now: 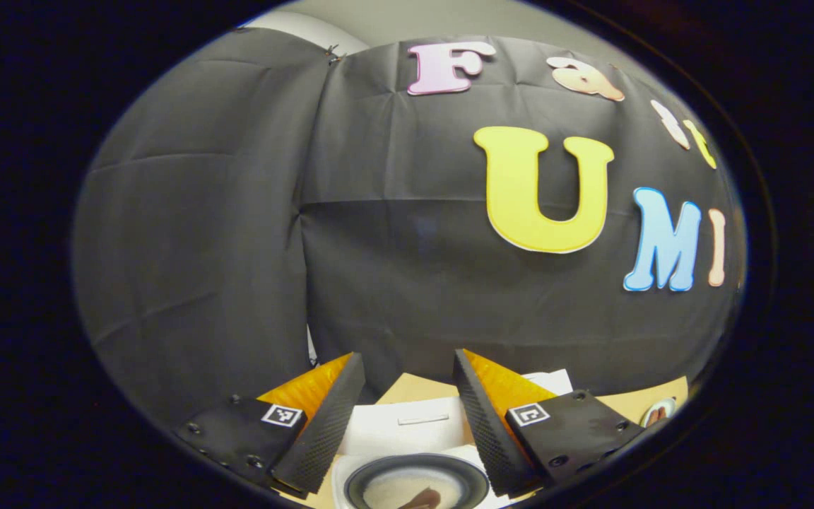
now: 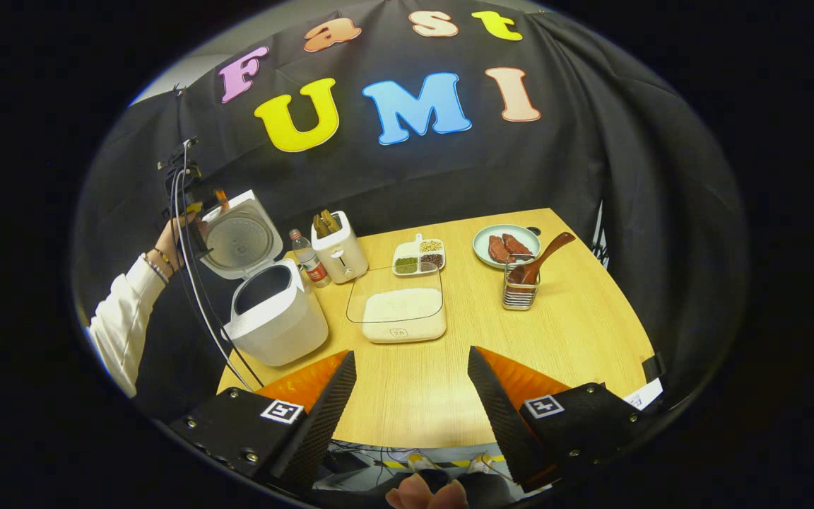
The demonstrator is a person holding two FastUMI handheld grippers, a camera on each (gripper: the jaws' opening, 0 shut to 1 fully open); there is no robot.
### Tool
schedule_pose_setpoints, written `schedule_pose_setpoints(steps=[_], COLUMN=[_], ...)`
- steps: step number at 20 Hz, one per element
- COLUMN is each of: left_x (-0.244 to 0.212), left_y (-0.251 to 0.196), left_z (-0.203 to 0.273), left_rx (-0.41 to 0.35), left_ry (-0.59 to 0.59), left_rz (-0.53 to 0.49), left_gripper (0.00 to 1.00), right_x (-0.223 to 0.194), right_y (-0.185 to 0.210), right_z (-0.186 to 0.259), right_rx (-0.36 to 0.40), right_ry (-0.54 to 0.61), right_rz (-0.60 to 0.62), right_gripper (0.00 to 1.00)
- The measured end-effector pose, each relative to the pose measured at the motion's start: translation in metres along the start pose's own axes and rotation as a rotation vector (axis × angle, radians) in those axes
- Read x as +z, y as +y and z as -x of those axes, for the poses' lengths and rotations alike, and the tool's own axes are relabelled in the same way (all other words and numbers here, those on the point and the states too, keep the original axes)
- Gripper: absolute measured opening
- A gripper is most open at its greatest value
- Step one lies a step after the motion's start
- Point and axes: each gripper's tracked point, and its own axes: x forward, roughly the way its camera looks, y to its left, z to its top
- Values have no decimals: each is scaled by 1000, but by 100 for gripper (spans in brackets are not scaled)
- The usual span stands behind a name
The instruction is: Close the left gripper, press the button to open the rice cooker; take a wooden spoon from the chopstick holder with the right hand, scoop a spoonful of rice and pour it into the rice cooker, then put the wooden spoon back into the chopstick holder.
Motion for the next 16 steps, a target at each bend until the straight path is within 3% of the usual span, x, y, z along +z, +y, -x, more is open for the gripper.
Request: schedule_pose_setpoints(steps=[8, 16], left_x=[-73, -172], left_y=[-18, -28], left_z=[81, 116], left_rx=[-68, -87], left_ry=[28, 178], left_rz=[5, 12], left_gripper=[89, 91], right_x=[-10, -26], right_y=[5, 3], right_z=[0, 1], right_rx=[33, 31], right_ry=[27, 64], right_rz=[-23, -38], right_gripper=[98, 98])
